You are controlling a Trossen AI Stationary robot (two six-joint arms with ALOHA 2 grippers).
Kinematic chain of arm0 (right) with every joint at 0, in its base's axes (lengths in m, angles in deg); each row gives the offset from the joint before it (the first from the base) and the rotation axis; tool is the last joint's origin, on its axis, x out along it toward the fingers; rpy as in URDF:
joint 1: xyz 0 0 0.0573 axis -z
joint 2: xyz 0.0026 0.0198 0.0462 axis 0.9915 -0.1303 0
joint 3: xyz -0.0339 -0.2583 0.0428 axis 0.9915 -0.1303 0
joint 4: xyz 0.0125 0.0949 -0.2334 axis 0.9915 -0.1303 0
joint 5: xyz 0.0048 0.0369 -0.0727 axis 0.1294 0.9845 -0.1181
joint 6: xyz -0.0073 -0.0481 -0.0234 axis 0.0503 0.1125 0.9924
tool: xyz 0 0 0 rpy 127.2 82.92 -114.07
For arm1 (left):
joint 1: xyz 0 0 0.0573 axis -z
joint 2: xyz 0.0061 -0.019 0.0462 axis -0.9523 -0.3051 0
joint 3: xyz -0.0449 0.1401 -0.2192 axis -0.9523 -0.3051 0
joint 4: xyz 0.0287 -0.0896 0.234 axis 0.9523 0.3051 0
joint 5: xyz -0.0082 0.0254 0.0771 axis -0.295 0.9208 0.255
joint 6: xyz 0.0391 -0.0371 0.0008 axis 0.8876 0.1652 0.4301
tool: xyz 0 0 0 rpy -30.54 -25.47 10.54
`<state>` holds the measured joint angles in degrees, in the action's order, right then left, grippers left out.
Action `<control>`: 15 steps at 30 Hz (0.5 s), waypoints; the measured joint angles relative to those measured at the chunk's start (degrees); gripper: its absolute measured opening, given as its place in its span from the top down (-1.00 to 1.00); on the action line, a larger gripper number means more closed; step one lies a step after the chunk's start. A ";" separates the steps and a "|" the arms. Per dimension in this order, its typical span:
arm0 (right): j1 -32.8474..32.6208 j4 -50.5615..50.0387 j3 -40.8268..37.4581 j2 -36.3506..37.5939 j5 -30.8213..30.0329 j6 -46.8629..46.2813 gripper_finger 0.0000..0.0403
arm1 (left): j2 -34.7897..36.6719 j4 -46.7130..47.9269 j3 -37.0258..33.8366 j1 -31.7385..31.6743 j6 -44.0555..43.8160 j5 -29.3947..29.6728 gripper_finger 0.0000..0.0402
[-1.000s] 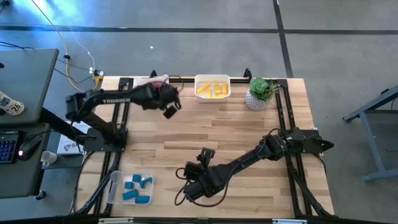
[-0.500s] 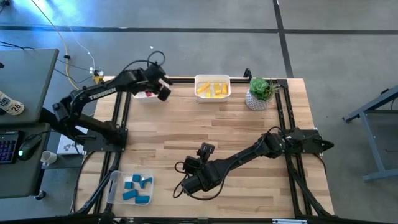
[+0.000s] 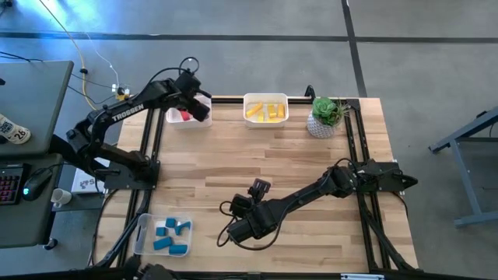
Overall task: Sort & place blocks by color
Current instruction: Put the red block into the left white bin, then return to Home Position
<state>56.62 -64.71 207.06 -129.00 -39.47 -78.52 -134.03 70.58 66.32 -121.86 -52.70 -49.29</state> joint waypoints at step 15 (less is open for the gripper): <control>-0.01 -5.88 0.00 0.00 2.58 -1.59 -0.06 | 2.62 -0.02 -0.02 1.68 0.68 -5.84 0.12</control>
<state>56.61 -70.60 207.06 -129.00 -36.89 -80.11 -131.41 70.56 66.30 -120.19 -52.02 -55.13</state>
